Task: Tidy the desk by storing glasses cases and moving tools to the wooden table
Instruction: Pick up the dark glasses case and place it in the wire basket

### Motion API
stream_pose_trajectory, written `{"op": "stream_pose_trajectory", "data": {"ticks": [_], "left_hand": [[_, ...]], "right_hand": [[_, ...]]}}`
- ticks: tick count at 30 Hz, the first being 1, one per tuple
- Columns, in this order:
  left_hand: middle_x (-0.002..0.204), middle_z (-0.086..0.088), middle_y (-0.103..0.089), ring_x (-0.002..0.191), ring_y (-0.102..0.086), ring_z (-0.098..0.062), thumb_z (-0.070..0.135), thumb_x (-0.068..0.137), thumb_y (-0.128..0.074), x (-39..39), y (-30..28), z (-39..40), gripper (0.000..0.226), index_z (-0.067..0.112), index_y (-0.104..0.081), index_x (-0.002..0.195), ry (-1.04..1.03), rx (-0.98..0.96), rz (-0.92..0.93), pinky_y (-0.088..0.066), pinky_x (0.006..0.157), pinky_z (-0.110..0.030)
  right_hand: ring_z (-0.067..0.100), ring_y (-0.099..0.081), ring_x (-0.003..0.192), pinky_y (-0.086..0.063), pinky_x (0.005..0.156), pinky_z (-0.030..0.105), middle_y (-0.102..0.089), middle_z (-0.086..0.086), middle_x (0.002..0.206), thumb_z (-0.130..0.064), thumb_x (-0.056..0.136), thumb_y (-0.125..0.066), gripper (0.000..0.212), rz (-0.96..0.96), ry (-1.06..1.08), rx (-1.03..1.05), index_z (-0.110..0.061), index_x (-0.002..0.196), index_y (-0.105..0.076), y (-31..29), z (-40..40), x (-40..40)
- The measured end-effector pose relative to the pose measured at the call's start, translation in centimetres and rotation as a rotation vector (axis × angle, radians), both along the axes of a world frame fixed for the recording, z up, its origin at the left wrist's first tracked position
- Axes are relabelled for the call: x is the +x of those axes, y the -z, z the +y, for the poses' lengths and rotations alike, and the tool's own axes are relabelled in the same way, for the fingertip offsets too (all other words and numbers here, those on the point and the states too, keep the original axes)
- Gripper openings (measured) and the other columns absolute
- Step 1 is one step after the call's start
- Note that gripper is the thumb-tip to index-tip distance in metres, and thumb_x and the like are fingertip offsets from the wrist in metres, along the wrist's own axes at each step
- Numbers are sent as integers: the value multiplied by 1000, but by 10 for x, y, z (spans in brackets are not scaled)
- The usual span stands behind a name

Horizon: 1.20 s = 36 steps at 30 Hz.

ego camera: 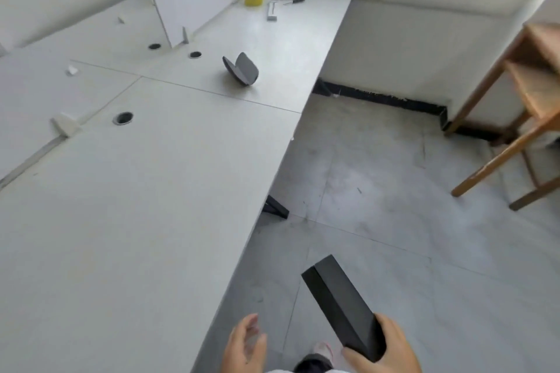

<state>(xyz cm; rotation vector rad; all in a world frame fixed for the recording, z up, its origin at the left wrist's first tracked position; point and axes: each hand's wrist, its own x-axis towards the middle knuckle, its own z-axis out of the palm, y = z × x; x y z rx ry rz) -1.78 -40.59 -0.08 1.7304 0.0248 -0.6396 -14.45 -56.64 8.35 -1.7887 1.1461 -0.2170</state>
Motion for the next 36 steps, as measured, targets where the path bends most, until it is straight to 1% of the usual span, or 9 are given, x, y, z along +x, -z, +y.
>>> {"op": "stream_pose_trajectory", "data": {"ticks": [7, 10, 13, 15, 18, 26, 31, 33, 36], "left_hand": [[93, 4, -59, 70, -58, 21, -10, 78, -56, 67, -39, -148, 32, 21, -56, 87, 169, -6, -204, -42, 64, 5], [91, 4, -62, 68, -58, 22, -12, 75, -57, 87, -35, -198, 40, 28, -56, 79, 155, 38, -172, -41, 62, 6], [90, -2, -62, 69, -57, 23, -2, 73, -61, 125, -26, -256, 33, 30, -56, 79, 174, 50, -161, -41, 63, 6], [90, -3, -62, 70, -57, 23, 4, 70, -62, 164, -27, -304, 27, 29, -56, 81, 198, 28, -155, -41, 64, 7], [91, 0, -63, 70, -58, 21, -11, 77, -57, 228, -37, -382, 41, 30, -56, 80, 274, -7, -184, -41, 66, 6], [90, 11, -66, 71, -61, 16, -1, 75, -61, 320, -51, -540, 36, 34, -59, 80, 411, -47, -181, -42, 68, 5], [91, 5, -66, 76, -62, 14, 15, 57, -56, 360, -30, -621, 31, 36, -61, 79, 429, 24, -61, -44, 68, 1], [85, 13, -71, 80, -61, 16, 16, 56, -55, 384, -27, -666, 33, 38, -68, 77, 410, 24, -101, -43, 69, 3], [92, 15, -69, 81, -60, 19, 10, 69, -59, 418, -40, -743, 34, 41, -63, 82, 399, -10, -150, -42, 70, 5]], "right_hand": [[25, -53, 82, -37, 66, 27, -55, 6, 84, -11, 49, -82, 46, 8, 65, 22, -28, 78, -51, -1, -146, 12], [33, -57, 80, -41, 66, 7, -58, 9, 74, -3, 46, -81, 47, 78, 135, -76, -33, 69, -52, 12, -196, 31], [39, -62, 71, -27, 70, -13, -53, 14, 63, -29, 45, -68, 34, 149, 301, -225, -17, 76, -63, 35, -239, 72], [38, -59, 70, -33, 73, -6, -55, 18, 67, -27, 40, -67, 49, 80, 289, -237, -3, 83, -65, 37, -275, 108], [31, -51, 77, -37, 70, 24, -55, 14, 79, 1, 46, -80, 47, 27, 226, -84, -20, 82, -57, -1, -337, 171], [18, -53, 90, -36, 78, 24, -56, -2, 88, -11, 60, -80, 44, -10, 176, 31, -28, 91, -54, 9, -488, 254], [23, -59, 88, -34, 66, -4, -59, 15, 61, -12, 85, -59, 31, 137, 158, -30, 13, 104, -57, 74, -618, 283], [28, -59, 86, -27, 64, -11, -55, 37, 70, -25, 95, -35, 59, 142, 189, -103, 34, 99, -42, 61, -674, 306], [17, -53, 76, -36, 74, 0, -59, 8, 80, -36, 50, -75, 45, 28, 231, -54, -23, 89, -57, 14, -739, 343]]}}
